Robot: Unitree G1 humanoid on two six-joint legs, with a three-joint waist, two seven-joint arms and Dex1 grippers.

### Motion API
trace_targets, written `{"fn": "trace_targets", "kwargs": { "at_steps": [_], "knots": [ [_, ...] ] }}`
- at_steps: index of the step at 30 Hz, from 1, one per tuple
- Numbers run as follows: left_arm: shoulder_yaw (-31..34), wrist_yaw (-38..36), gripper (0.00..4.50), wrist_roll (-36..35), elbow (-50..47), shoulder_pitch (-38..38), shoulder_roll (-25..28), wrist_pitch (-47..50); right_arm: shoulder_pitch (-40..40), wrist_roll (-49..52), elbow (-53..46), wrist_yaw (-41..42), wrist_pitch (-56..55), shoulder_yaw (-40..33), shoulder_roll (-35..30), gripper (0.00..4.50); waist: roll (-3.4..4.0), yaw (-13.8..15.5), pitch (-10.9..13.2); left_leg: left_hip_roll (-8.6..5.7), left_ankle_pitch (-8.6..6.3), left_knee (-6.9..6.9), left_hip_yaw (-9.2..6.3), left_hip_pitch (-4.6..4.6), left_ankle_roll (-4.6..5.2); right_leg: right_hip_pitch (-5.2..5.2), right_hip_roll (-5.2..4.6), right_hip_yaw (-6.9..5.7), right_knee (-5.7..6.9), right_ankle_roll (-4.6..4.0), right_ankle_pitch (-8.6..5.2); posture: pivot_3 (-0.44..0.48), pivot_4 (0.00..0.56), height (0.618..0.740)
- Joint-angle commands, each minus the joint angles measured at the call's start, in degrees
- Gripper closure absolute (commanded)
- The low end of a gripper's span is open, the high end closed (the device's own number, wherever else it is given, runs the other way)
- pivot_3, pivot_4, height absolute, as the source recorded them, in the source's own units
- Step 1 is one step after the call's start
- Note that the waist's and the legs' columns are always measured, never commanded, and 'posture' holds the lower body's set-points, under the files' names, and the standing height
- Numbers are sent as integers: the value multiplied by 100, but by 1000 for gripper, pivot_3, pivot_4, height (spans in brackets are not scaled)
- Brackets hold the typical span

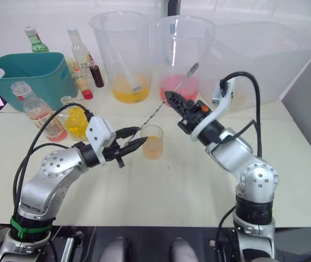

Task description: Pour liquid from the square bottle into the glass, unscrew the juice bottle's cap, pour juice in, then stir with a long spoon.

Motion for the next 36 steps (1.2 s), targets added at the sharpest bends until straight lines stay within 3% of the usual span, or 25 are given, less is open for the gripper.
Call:
{"fn": "trace_targets", "kwargs": {
  "at_steps": [1, 5, 9, 16, 29, 36],
  "knots": [
    [625, -345, 1240, -498, 190, -279, 246, -36, -467, 213, 168, 174, -76, -392, -474, 4500, 2, 3, 1, 0, 0, 0, 0, 0, 0, 0, 0, -1, 0, 0, 0, 0, 150, 719],
    [1033, -885, 32, -924, 600, -496, 630, -63, -1115, 25, 603, 712, 174, -467, -1251, 4500, 10, 16, 6, -1, 0, -1, -1, -6, 0, -6, -1, -3, -4, 0, 0, 0, 150, 719],
    [1188, -1320, 32, -974, 967, -538, 986, -187, -1891, -627, 1031, 1503, 490, -227, -2030, 4500, 21, 22, 13, 0, 0, -6, 0, -12, 1, -17, -1, -3, -2, -4, 1, 0, 150, 719],
    [1132, -1656, 32, -980, 1032, -249, 1223, -213, -2175, -1536, 1176, 2400, 847, 134, -2454, 4500, 23, 18, 14, 2, 0, -7, 2, -19, 1, -30, -1, -3, -1, -9, 2, 0, 150, 719],
    [969, -1641, 32, -1015, 702, 134, 1178, -100, -1735, -2945, 796, 2944, 870, 822, -1769, 4500, 24, 34, 15, 3, 1, 0, 2, -53, 0, -69, -1, -5, 12, -11, 4, 0, 150, 719],
    [955, -1508, 32, -1046, 591, 123, 1164, 57, -1568, -4376, 670, 3537, 518, 1723, -1668, 4500, 24, 30, 15, 3, 1, 0, 2, -52, 0, -69, -1, -6, 12, -11, 4, 0, 150, 719]
  ]
}}
